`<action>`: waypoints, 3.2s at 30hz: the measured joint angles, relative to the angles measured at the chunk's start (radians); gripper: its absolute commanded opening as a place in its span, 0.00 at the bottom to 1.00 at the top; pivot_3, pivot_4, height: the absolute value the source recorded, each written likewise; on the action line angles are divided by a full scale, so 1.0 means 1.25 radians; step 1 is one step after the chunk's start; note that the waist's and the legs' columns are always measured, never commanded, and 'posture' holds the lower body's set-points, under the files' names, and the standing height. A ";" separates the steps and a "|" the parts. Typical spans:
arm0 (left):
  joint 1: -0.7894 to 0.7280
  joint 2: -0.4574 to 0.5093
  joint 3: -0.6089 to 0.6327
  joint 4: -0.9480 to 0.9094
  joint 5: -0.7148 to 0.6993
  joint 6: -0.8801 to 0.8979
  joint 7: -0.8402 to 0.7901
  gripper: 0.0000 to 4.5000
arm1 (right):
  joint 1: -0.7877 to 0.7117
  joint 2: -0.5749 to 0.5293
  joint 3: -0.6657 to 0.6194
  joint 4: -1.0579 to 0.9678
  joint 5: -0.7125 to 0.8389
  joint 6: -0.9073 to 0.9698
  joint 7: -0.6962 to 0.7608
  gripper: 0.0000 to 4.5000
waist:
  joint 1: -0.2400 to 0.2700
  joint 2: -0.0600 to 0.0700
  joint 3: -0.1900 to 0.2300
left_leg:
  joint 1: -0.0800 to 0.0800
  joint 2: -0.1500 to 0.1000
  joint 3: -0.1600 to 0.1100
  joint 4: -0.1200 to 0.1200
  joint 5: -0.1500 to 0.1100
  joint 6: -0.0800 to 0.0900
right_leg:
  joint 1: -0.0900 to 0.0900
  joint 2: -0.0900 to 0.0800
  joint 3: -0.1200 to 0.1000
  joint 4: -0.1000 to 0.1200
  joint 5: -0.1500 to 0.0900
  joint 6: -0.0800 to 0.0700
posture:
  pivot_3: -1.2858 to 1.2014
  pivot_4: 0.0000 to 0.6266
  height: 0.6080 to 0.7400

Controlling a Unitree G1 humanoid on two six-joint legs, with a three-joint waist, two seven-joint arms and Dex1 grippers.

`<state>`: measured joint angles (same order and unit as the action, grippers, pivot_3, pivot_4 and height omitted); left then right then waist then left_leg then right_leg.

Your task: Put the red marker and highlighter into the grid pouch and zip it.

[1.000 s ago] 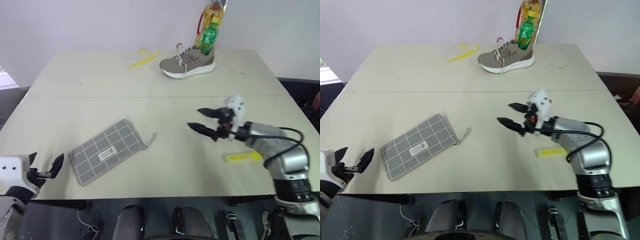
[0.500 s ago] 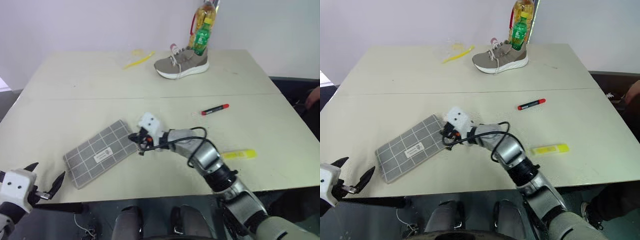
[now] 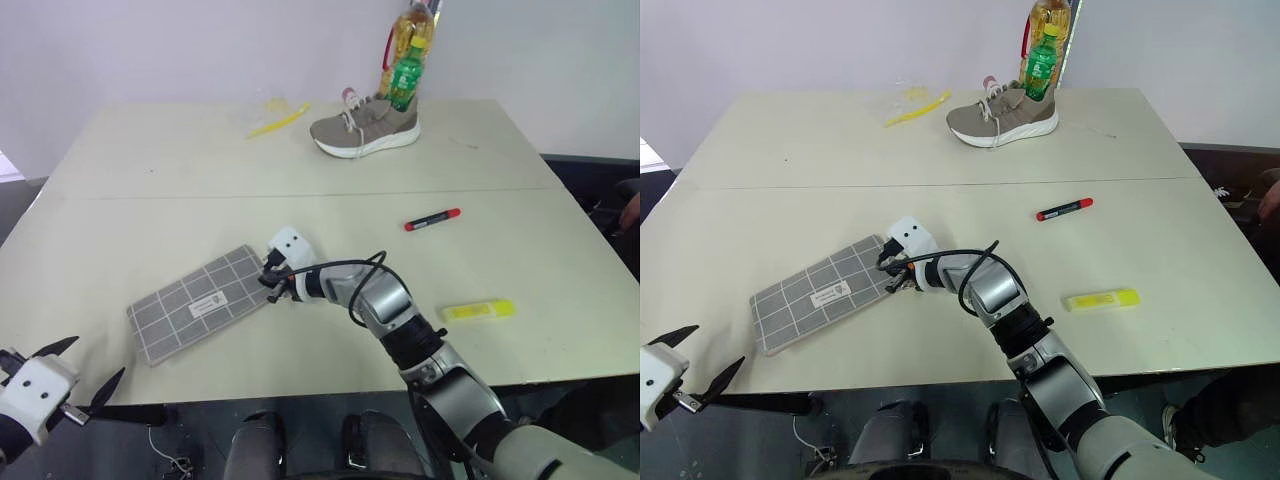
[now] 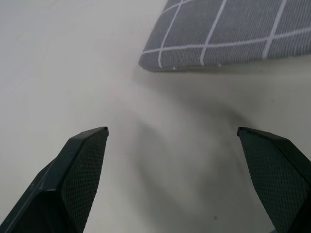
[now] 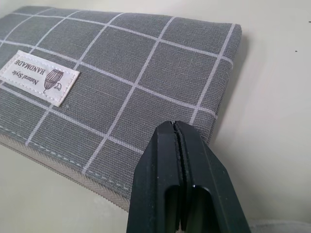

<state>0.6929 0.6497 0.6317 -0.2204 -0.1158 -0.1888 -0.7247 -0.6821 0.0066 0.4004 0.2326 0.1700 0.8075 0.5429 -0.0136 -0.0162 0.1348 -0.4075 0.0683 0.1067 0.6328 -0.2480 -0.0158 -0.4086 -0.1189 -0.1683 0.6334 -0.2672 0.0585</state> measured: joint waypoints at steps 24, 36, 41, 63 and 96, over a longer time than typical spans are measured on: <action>-0.286 0.172 -0.299 0.298 0.225 -0.533 0.039 0.13 | 0.006 0.008 -0.003 -0.008 -0.009 0.006 0.001 0.00 | -0.003 0.001 0.000 | 0.000 0.000 0.001 -0.001 0.000 0.000 | 0.000 0.000 0.000 0.000 0.000 0.000 | 0.52 0.24 0.71; -0.296 0.125 -0.310 0.202 0.060 -0.350 0.059 0.01 | -0.008 -0.051 -0.038 -0.002 -0.048 -0.130 -0.029 0.00 | 0.001 0.001 0.000 | 0.000 0.000 0.001 0.000 0.000 0.000 | 0.000 0.000 0.000 0.001 0.000 0.001 | 0.52 0.24 0.71; -0.317 0.079 -0.310 0.036 -0.043 -0.085 0.082 0.00 | -0.061 -0.200 -0.113 -0.016 -0.037 -0.205 0.069 0.43 | 0.000 0.002 0.001 | 0.000 -0.001 0.001 -0.001 0.000 0.000 | 0.003 0.000 0.000 0.001 0.000 0.001 | 0.52 0.24 0.71; -0.472 -0.095 -0.431 -0.085 -0.027 0.161 0.159 0.00 | -0.080 -0.166 -0.147 -0.055 -0.006 -0.098 0.042 0.44 | 0.000 0.002 0.001 | 0.000 -0.001 0.002 -0.001 0.001 0.000 | 0.003 0.000 0.000 0.001 0.000 0.001 | 0.52 0.24 0.71; -0.604 -0.251 -0.593 -0.089 0.063 0.269 0.217 0.00 | -0.031 -0.323 0.115 -0.380 -0.135 -0.114 0.245 0.01 | 0.002 0.001 0.000 | 0.000 -0.001 0.001 0.000 0.001 0.000 | 0.004 0.000 0.000 0.001 0.000 0.001 | 0.52 0.24 0.71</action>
<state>-0.0620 0.3356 -0.1093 -0.3311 -0.0372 0.1472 -0.4531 -0.7206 -0.3973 0.5447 -0.2423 0.0010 0.6649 0.8486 -0.0116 -0.0144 0.1352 -0.4074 0.0672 0.1080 0.6327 -0.2472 -0.0161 -0.4035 -0.1185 -0.1682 0.6348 -0.2666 0.0592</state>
